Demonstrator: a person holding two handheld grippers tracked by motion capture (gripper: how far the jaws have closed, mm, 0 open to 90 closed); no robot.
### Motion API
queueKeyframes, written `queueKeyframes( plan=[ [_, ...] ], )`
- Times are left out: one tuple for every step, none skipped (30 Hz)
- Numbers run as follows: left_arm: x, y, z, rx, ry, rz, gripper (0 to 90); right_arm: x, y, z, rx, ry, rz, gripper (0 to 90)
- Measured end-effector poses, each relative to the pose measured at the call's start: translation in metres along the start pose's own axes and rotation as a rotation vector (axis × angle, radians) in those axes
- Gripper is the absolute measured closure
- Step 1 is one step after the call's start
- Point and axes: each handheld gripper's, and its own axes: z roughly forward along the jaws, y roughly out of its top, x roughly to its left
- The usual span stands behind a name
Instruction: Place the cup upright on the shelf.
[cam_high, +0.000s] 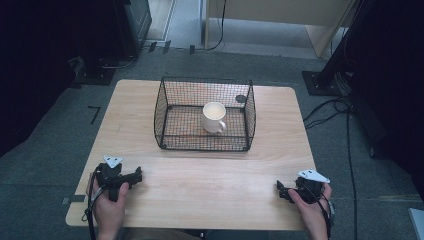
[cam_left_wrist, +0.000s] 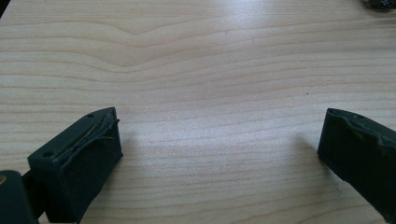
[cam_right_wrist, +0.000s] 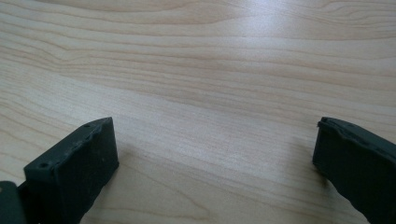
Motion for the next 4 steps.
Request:
queueKeyframes(
  plan=[
    [-0.0001,0.0,0.0001,-0.001,0.001,-0.001,0.0,0.0,0.0,0.0,0.0,0.0,0.0,0.0],
    [-0.0001,0.0,0.0001,-0.001,0.0,-0.001,0.0,0.0,0.0,0.0,0.0,0.0,0.0,0.0],
    [0.0,0.0,0.0,0.0,0.0,0.0,0.0,0.0,0.0,0.0,0.0,0.0,0.0,0.0],
    [0.0,0.0,0.0,0.0,0.0,0.0,0.0,0.0,0.0,0.0,0.0,0.0,0.0,0.0]
  ],
)
